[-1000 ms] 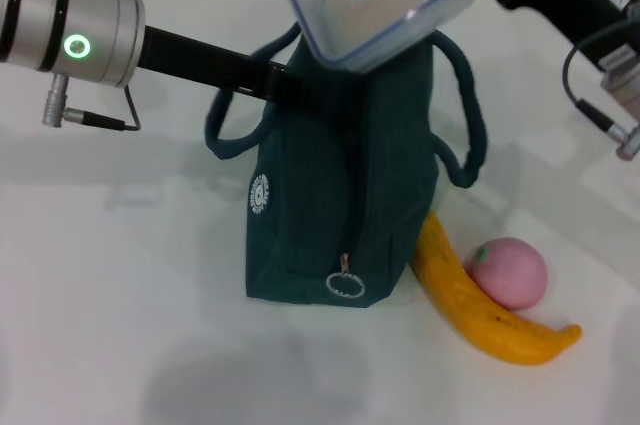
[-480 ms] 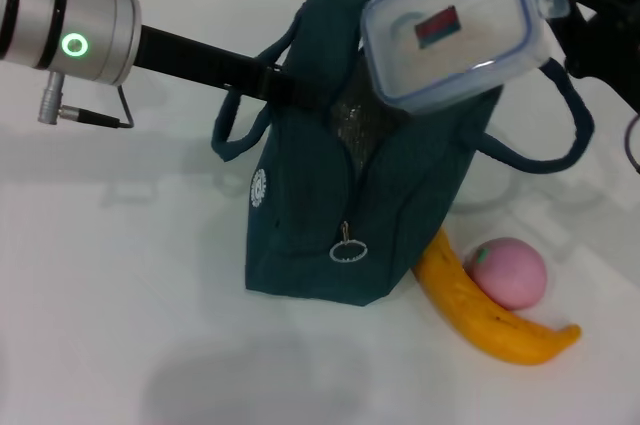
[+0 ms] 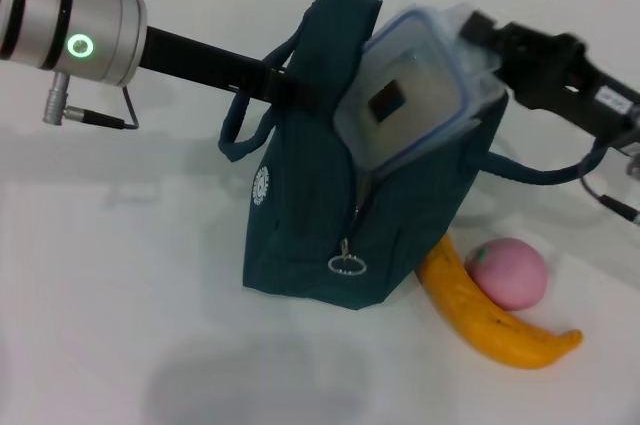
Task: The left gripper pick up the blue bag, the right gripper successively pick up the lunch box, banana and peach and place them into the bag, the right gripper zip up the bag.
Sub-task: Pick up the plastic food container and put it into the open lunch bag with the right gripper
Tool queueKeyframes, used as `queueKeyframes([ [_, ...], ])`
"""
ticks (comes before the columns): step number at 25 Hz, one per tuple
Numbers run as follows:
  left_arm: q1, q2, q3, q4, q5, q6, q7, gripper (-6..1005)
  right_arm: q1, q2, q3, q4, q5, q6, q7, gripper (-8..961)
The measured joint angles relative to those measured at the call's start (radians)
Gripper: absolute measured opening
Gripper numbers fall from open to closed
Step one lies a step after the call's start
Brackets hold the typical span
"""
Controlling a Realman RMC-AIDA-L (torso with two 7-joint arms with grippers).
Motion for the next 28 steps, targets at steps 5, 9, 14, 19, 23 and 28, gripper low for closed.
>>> queueKeyframes([
  [5,0.003,0.0,0.021,0.0,-0.003,0.005,0.003,46,0.033,-0.001,-0.167,-0.106,-0.001,0.014,-0.103,247],
  [9,0.012,-0.001,0.024,0.0,-0.004,0.006,0.003,47,0.028,-0.002,-0.211,-0.155,-0.001,0.023,-0.107,254],
  [14,0.016,0.001,0.024,-0.006,-0.002,0.007,0.003,48,0.022,-0.008,-0.238,-0.178,-0.001,0.021,-0.124,262],
  [19,0.017,0.007,0.018,-0.001,-0.005,0.008,-0.001,49,-0.009,-0.014,-0.236,-0.224,-0.001,0.029,-0.13,270],
  [23,0.013,0.02,0.015,0.0,-0.018,0.008,-0.014,49,-0.045,-0.016,-0.238,-0.298,-0.002,0.048,-0.136,322],
  [28,0.007,0.027,0.015,0.0,-0.052,0.021,-0.024,50,-0.055,-0.032,-0.238,-0.362,-0.04,0.028,-0.148,526],
])
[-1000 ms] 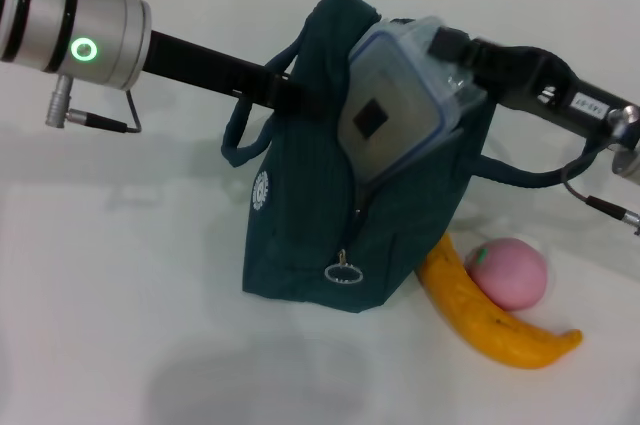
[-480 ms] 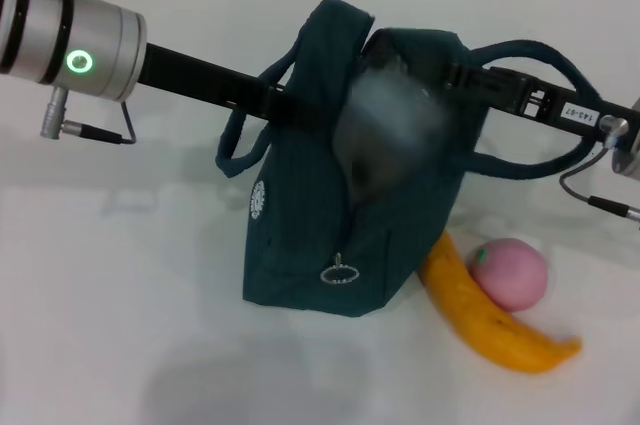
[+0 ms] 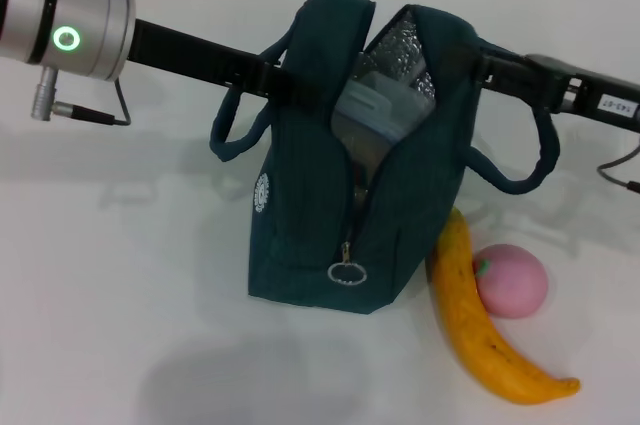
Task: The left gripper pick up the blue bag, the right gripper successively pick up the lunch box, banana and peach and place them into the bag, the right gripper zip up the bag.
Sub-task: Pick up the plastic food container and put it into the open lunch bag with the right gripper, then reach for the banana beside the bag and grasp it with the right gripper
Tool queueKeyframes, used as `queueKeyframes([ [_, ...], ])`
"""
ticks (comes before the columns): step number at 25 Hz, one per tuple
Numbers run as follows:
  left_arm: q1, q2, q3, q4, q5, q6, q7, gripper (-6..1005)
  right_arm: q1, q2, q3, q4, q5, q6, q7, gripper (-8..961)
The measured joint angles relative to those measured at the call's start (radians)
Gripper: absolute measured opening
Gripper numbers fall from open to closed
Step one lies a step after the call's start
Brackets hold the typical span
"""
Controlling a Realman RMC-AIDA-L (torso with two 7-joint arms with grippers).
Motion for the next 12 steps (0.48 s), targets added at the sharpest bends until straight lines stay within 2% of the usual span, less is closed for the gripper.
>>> queueKeyframes([
  [4,0.005,0.001,0.0,-0.005,-0.001,0.001,0.0,51,-0.003,-0.023,0.0,-0.1,-0.045,-0.082,0.026,590],
  [7,0.009,0.001,0.0,-0.006,0.002,0.001,0.0,51,-0.022,-0.036,0.0,-0.218,-0.098,-0.109,0.112,585],
  [9,0.009,0.001,0.0,-0.006,0.003,0.001,-0.001,52,-0.06,-0.041,0.001,-0.368,-0.158,-0.115,0.231,582],
  [10,0.009,0.001,0.0,-0.006,0.003,0.001,-0.001,52,-0.067,-0.04,0.001,-0.397,-0.168,-0.115,0.249,581],
  [12,0.01,0.002,0.0,-0.007,0.003,0.001,0.0,52,-0.114,-0.03,0.004,-0.593,-0.257,-0.115,0.367,578],
])
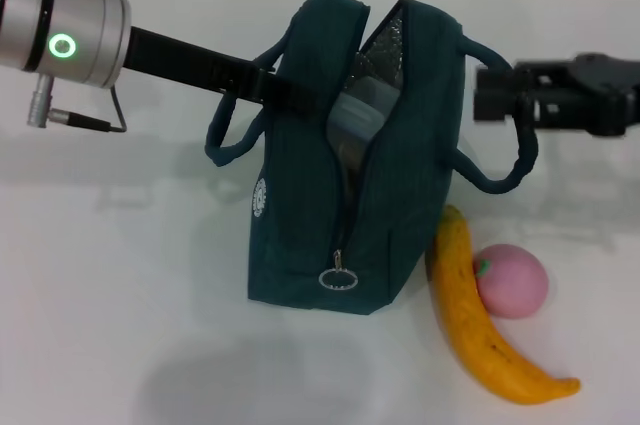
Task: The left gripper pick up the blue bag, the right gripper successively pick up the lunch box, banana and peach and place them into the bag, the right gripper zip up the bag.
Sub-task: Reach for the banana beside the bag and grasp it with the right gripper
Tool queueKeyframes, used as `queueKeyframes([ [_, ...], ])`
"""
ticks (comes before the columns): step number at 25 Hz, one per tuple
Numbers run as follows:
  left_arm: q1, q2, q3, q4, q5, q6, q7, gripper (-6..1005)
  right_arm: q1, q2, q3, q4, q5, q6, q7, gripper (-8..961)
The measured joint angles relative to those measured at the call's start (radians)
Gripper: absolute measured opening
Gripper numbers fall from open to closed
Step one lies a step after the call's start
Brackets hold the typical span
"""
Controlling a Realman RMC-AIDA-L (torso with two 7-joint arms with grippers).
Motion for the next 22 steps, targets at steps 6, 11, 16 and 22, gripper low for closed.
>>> queueKeyframes([
  [6,0.01,0.008,0.0,-0.003,0.001,0.0,0.0,53,-0.028,0.043,-0.035,-0.469,-0.329,-0.053,0.324,569],
  [11,0.008,0.01,0.0,-0.003,0.001,-0.001,0.0,54,0.043,0.045,-0.188,-0.632,-0.592,-0.152,0.557,561],
  [16,-0.004,0.011,0.0,-0.002,0.001,-0.006,0.0,55,0.092,0.051,-0.372,-0.651,-0.744,-0.16,0.683,561],
  [22,-0.009,0.012,-0.008,-0.003,0.001,-0.01,0.0,56,0.121,0.054,-0.44,-0.633,-0.754,-0.154,0.752,565],
])
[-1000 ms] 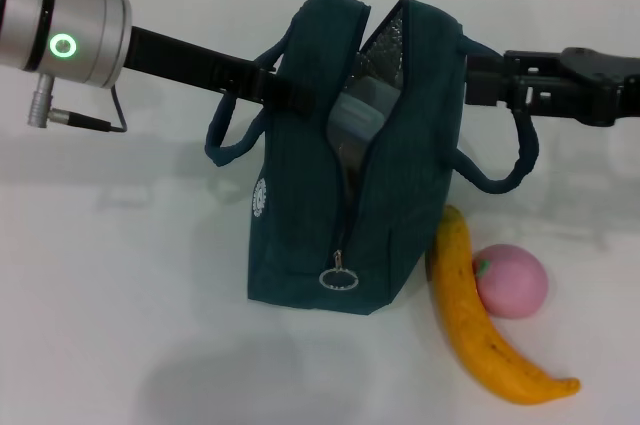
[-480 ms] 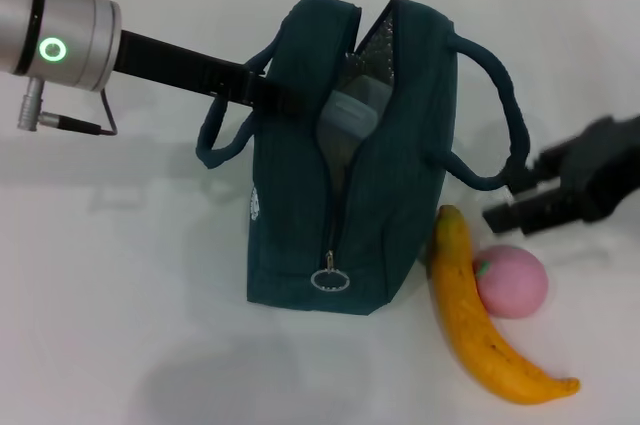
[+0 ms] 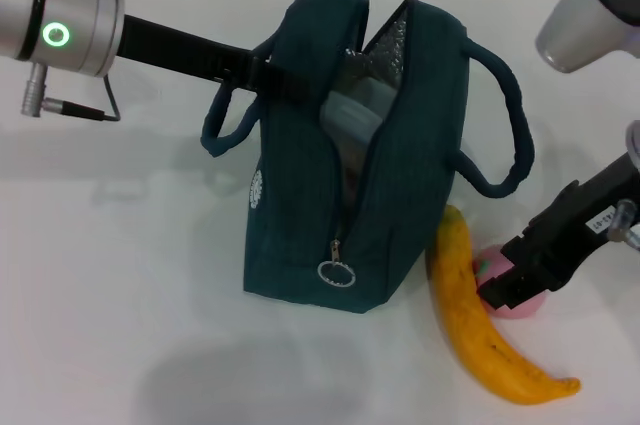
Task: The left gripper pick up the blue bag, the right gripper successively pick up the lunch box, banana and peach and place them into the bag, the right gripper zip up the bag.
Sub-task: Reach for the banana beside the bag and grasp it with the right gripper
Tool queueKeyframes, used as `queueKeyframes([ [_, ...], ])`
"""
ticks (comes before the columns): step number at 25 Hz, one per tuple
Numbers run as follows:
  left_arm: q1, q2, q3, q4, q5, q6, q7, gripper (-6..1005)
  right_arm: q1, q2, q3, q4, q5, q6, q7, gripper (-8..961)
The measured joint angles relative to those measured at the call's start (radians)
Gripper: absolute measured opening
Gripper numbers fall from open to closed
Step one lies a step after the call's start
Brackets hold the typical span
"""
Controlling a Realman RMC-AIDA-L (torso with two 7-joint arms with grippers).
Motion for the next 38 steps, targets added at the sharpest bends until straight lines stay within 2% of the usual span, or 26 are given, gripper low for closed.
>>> queueKeyframes([
  [11,-0.002,0.003,-0.003,0.0,0.001,-0.002,0.004,58,0.056,0.004,-0.072,0.239,-0.008,0.043,0.018,569],
  [14,-0.002,0.003,-0.002,-0.001,0.001,-0.002,0.005,58,0.062,0.005,-0.073,0.264,-0.009,0.051,0.018,570],
  [26,-0.003,0.003,-0.002,0.002,0.001,-0.003,0.003,60,0.083,0.008,-0.158,0.348,0.014,0.101,0.022,708],
  [38,-0.002,0.002,-0.002,-0.001,0.001,-0.003,0.006,62,0.092,0.008,-0.212,0.382,0.026,0.129,0.035,703],
])
